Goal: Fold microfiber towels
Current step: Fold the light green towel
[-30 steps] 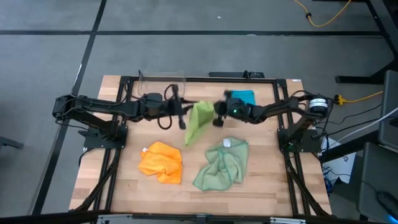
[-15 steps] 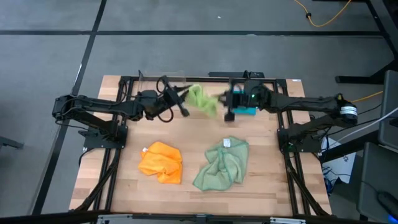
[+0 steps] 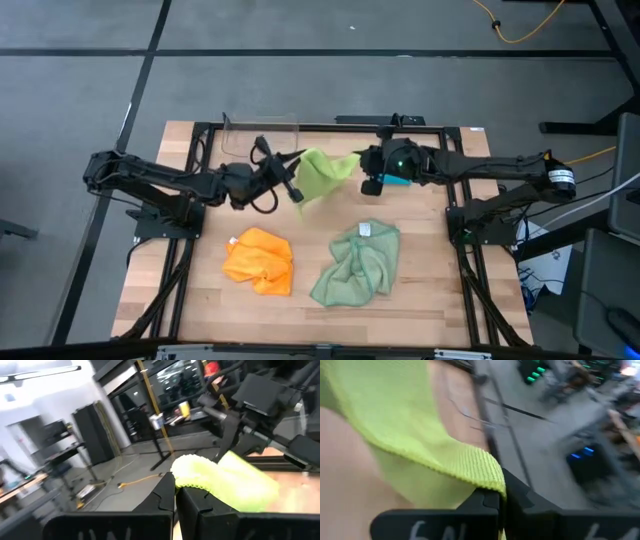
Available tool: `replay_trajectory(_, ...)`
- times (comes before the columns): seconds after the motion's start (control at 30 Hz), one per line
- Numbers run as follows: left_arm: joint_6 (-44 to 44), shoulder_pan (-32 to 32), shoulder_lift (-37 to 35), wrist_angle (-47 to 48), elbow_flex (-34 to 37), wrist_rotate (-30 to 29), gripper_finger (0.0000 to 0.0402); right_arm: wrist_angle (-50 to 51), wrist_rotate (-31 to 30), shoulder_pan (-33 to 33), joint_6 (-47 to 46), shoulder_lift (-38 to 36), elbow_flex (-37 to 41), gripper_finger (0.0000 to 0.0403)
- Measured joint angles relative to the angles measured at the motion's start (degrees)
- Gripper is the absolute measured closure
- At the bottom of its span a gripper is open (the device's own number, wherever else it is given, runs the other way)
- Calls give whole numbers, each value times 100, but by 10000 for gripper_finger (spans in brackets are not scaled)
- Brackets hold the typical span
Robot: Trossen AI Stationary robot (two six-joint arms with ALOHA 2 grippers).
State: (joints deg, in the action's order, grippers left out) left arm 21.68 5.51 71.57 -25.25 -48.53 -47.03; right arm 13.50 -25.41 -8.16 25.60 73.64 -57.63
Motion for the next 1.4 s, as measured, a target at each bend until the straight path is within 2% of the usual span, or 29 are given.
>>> replay_trajectory(0.17, -29, 544, 0, 8, 0, -656, 401, 174, -1237, 449, 9, -138, 0, 402)
replay_trajectory(0.27, -31, 856, 0, -42, 0, -929, 401, 298, -1725, 743, 9, -321, 0, 402)
replay_trajectory(0.43, -162, 1282, 0, -81, 0, -988, 401, 691, -1849, 1252, -32, -677, 0, 402)
replay_trajectory(0.6, -554, 1612, 9, 80, 0, -990, 401, 1530, -1853, 1765, -820, -991, 0, 402)
replay_trajectory(0.77, -1177, 1743, 48, 660, 0, -882, 401, 1819, -1817, 2021, -1393, -1099, 0, 402)
replay_trajectory(0.93, -1812, 1610, 173, 1275, 9, -889, 401, 1747, -1254, 1811, -1619, -756, -4, 402)
replay_trajectory(1.2, -1716, 1195, 527, 1530, 4, -947, 401, 915, -1241, 1016, -1003, 407, -4, 402)
replay_trajectory(1.27, -1735, 1076, 533, 1839, 6, -1008, 401, 637, -1245, 786, -826, 671, -4, 402)
replay_trajectory(1.4, -2357, 715, 532, 2855, 4, -1089, 401, 73, -1069, 333, -686, 1147, -2, 402)
